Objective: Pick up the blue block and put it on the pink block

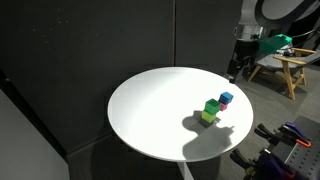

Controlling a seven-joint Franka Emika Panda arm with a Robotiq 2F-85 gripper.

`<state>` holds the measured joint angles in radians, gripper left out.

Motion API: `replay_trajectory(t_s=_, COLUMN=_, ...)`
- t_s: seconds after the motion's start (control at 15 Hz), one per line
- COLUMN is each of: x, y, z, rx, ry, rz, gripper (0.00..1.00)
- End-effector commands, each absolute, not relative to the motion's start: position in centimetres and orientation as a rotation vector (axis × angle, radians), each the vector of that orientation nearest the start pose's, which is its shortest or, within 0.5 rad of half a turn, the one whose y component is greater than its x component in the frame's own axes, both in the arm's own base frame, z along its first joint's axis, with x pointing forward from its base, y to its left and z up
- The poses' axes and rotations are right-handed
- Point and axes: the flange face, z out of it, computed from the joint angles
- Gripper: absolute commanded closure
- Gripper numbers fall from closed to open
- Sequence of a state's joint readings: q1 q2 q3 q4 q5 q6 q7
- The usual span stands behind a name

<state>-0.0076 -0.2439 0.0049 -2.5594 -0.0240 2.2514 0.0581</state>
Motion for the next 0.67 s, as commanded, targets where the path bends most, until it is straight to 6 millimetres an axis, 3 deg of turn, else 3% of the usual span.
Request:
replay_trajectory(t_s=0.0, x=42.1, y=-0.03, z=36.03, rx=-3.159, ry=0.082, rz=0.042, gripper=0.0)
replay_trajectory(t_s=0.6, x=41.62, y=-0.12, z=36.77, rx=-3.151, ry=0.118, rz=0.05, gripper=0.0)
